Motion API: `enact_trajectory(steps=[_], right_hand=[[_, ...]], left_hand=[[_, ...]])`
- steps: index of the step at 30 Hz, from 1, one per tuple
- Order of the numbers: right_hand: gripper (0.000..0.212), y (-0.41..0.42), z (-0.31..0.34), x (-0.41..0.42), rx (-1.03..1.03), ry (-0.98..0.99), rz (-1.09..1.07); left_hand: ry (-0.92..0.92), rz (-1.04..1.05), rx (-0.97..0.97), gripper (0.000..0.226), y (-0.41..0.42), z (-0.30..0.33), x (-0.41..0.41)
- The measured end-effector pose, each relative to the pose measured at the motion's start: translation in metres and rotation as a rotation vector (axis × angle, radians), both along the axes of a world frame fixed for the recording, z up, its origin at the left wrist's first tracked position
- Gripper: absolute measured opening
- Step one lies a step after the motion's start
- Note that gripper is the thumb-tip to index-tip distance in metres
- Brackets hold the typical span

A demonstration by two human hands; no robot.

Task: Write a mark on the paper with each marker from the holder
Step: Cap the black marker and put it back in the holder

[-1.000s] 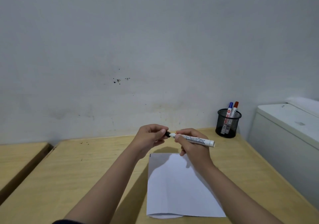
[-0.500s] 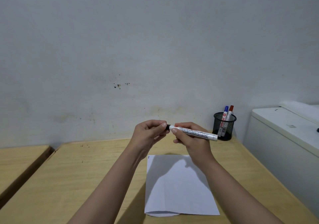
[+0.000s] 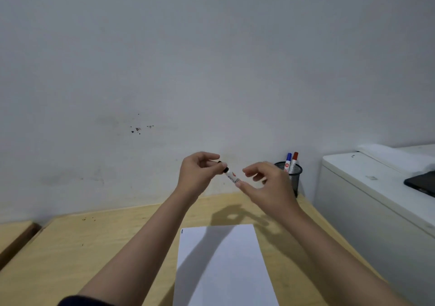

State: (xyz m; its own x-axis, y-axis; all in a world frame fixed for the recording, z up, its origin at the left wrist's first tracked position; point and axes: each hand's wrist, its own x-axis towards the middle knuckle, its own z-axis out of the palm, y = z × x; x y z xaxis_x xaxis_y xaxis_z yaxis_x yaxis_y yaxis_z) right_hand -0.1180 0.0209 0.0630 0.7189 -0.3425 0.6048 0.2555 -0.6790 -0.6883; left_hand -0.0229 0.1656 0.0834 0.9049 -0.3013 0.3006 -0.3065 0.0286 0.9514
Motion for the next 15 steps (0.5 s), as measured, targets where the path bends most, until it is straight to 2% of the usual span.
enact_trajectory(steps=[2, 5, 9, 15], right_hand=[[0.030, -0.015, 0.001, 0.004, -0.100, 0.079, -0.010], [0.030, -0.032, -0.003, 0.009, -0.068, 0.112, -0.001], [0.052, -0.071, 0.001, 0.013, 0.002, 0.027, -0.066], [0.061, -0.150, 0.027, 0.027, 0.117, -0.163, -0.227]], left_hand=[[-0.020, -0.032, 0.014, 0.023, -0.017, 0.004, 0.000], [-0.060, -0.076, 0.021, 0.021, -0.045, 0.009, 0.001], [-0.111, -0.076, 0.042, 0.028, -0.082, 0.006, 0.007], [-0.169, 0.010, 0.264, 0.035, -0.139, -0.027, 0.028]])
